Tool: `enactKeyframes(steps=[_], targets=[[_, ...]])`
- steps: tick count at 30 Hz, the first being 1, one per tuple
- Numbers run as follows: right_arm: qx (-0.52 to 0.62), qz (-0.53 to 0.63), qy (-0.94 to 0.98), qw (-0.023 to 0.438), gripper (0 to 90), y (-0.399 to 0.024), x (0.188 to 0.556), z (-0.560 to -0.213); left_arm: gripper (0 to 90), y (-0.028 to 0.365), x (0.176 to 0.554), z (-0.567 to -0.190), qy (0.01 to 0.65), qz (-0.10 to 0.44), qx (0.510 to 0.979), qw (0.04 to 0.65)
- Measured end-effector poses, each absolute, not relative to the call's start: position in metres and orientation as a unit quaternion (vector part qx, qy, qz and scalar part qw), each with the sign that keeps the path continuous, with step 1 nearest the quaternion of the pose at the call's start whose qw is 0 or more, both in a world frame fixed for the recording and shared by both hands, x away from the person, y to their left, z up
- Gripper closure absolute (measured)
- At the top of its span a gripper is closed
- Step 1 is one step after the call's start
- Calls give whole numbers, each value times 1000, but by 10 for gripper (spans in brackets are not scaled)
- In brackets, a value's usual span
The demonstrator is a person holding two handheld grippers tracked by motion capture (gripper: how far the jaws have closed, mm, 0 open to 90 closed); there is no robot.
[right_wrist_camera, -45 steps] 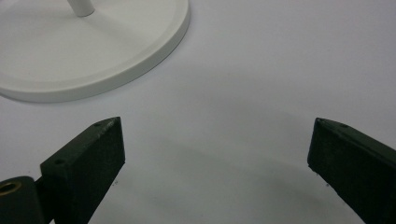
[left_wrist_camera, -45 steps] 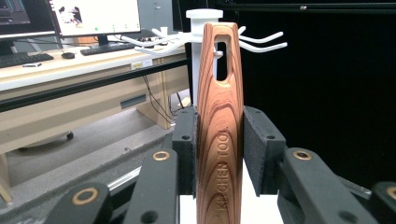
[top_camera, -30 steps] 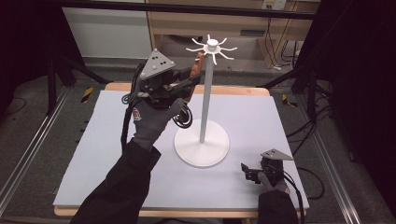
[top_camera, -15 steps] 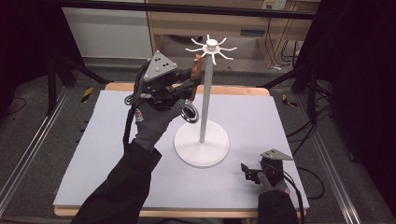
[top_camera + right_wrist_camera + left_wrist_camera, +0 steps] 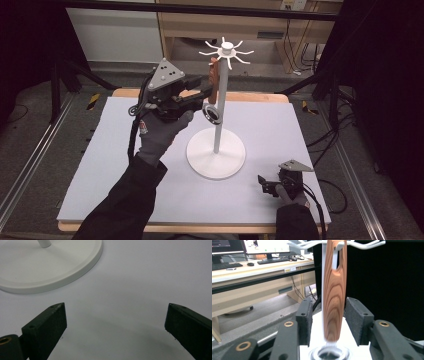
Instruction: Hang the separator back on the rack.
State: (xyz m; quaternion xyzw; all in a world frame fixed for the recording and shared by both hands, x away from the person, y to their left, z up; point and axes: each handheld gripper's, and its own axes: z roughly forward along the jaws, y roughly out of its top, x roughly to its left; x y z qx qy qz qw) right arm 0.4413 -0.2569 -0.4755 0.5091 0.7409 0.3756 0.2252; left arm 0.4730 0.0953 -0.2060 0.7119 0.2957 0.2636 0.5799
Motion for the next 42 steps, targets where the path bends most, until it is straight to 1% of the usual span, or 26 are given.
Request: enactKeyframes(steps=[7,12,15,16,30,42], targets=[[510,377,740,225,44,-257,441,-475,479,112,468,-220,299,249,717,579],[510,376,740,226,45,-257,441,-475,438,124,465,-236,294,239,724,576],[508,375,741,230,45,-257,441,-476,413,132,466,-247,286,250,729,569],[508,375,741,230,44,-257,441,-476,407,134,463,-252,296,236,731,567],[507,371,743,232,45,-257,441,-476,366,179,447,-305,328,239,750,522],[510,369,741,232,44,-256,441,-476,349,216,449,-360,384,229,754,481]])
